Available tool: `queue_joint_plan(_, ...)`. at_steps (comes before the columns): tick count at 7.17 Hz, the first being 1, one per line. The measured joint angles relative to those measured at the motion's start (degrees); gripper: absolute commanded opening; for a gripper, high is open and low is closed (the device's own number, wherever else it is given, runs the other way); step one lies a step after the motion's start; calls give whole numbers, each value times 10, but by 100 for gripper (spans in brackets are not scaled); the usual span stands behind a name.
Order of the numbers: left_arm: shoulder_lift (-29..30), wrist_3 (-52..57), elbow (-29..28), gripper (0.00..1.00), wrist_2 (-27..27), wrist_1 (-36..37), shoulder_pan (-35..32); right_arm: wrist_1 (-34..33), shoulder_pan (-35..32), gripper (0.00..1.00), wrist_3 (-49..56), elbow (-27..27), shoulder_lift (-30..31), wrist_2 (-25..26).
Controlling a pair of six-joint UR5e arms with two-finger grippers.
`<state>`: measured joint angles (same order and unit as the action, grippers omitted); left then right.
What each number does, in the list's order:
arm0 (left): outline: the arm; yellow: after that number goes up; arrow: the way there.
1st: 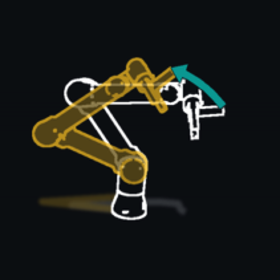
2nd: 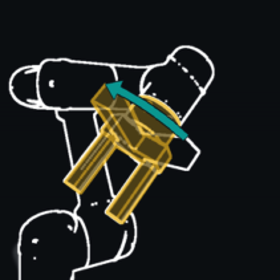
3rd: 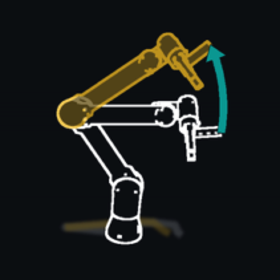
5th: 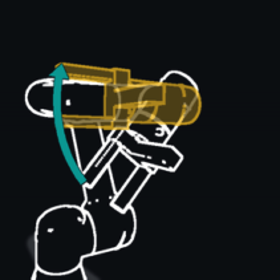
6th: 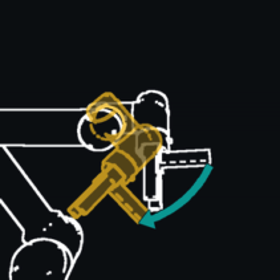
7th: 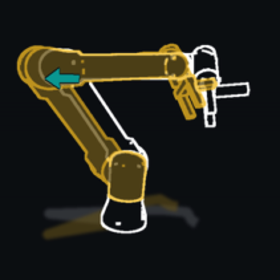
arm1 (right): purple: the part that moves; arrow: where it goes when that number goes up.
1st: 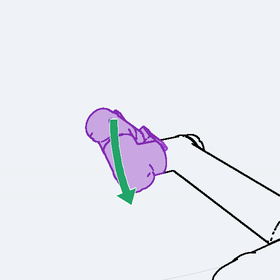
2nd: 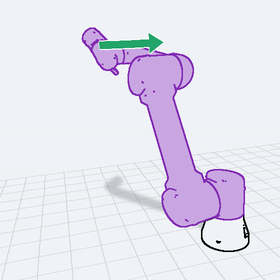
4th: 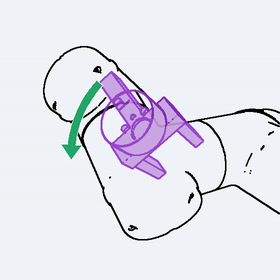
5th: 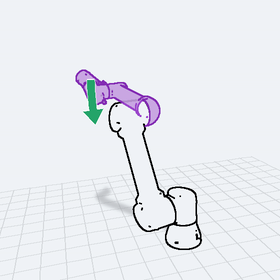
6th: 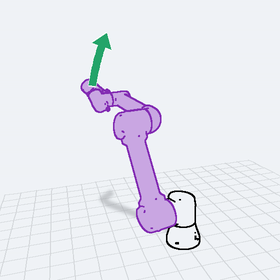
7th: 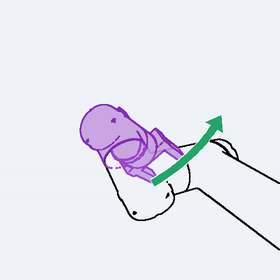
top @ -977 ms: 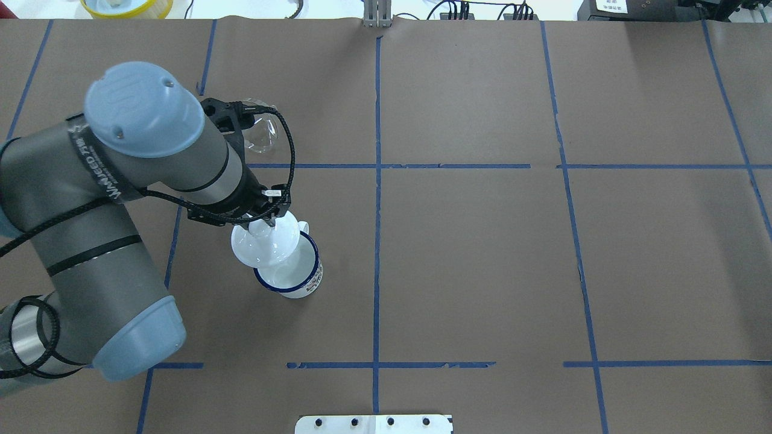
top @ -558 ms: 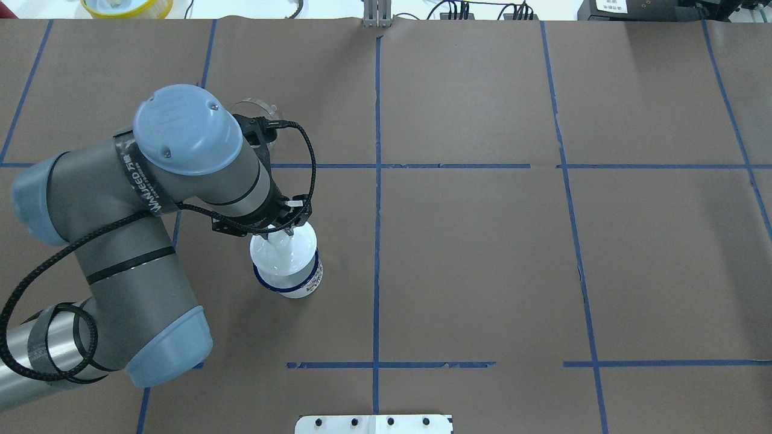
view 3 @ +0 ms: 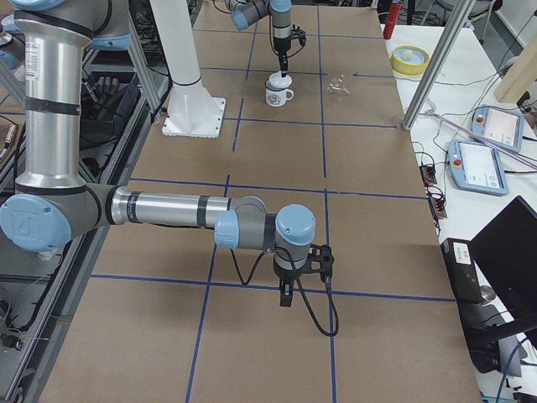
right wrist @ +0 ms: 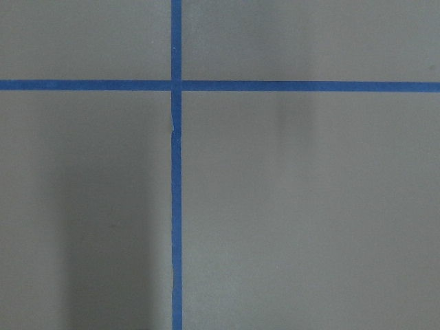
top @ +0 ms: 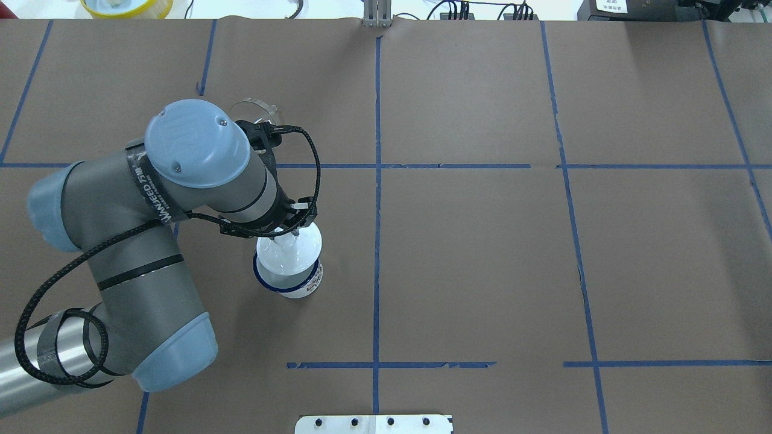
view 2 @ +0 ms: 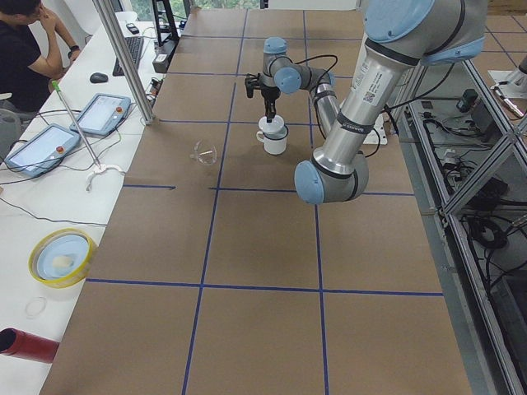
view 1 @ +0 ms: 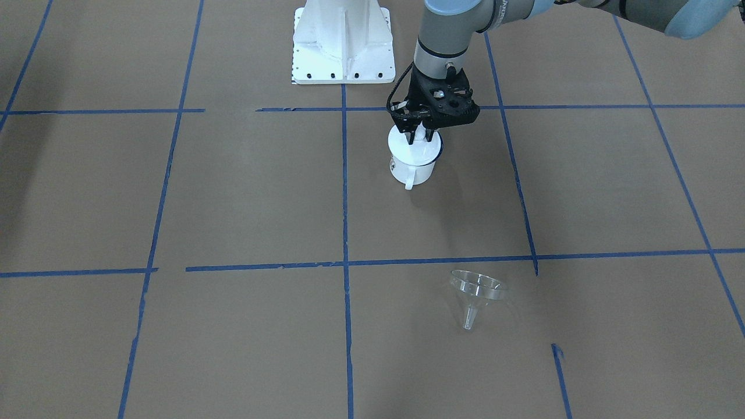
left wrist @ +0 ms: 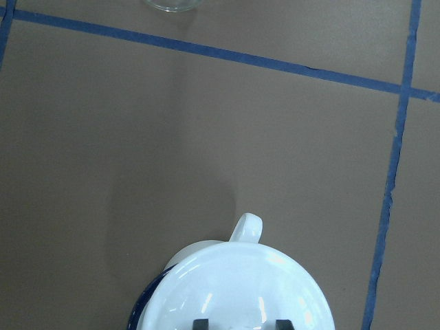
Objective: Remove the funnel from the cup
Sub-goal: 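Lower the white lid onto the mug opening and settle it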
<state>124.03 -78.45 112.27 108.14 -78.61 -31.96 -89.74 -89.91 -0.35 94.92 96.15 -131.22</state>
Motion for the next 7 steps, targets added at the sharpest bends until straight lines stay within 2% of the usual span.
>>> queue_joint_plan(7,-11,0,3,0,2,0,4,0,0,100,0,0,0,0)
